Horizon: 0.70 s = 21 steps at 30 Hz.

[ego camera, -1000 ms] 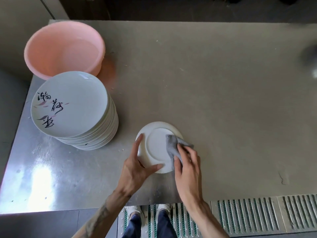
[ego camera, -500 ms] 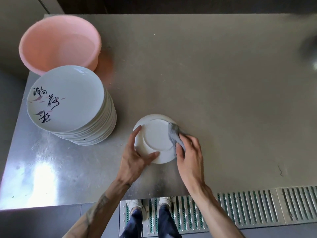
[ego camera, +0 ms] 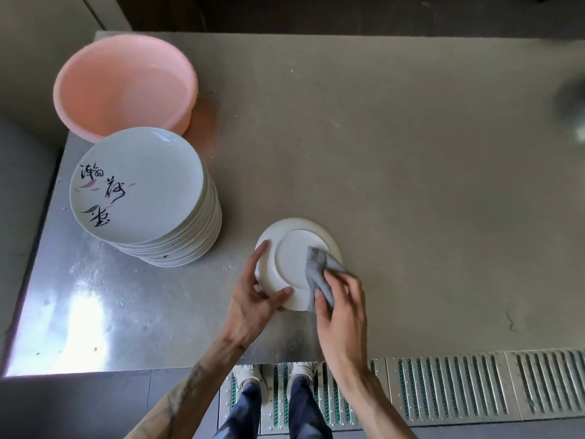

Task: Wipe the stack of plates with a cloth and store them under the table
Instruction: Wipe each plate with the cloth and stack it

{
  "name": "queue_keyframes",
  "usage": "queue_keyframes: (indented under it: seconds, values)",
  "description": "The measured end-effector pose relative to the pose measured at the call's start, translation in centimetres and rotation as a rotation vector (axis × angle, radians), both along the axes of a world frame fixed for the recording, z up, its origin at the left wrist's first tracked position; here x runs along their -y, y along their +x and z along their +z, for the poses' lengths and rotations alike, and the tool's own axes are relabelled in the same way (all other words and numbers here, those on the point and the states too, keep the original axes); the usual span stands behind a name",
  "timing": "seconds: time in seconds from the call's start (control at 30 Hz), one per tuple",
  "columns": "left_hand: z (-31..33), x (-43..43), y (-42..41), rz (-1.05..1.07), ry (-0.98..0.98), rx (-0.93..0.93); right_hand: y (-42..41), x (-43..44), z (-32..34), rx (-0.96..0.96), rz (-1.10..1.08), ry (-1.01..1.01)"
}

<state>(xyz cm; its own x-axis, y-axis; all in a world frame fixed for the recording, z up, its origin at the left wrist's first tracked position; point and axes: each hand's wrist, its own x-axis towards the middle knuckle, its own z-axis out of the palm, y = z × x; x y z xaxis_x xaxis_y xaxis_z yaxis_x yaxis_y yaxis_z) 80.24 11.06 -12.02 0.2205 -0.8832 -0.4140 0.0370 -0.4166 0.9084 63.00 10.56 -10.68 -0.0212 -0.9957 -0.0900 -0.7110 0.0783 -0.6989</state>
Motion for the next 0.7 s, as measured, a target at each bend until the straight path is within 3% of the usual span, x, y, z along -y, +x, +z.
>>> queue_keyframes:
  seconds: [0.7]
  values:
    - [-0.3,-0.4,0.2,-0.048,0.038,0.095,-0.6,0.3,-0.8,-0.004,-0.009,-0.013]
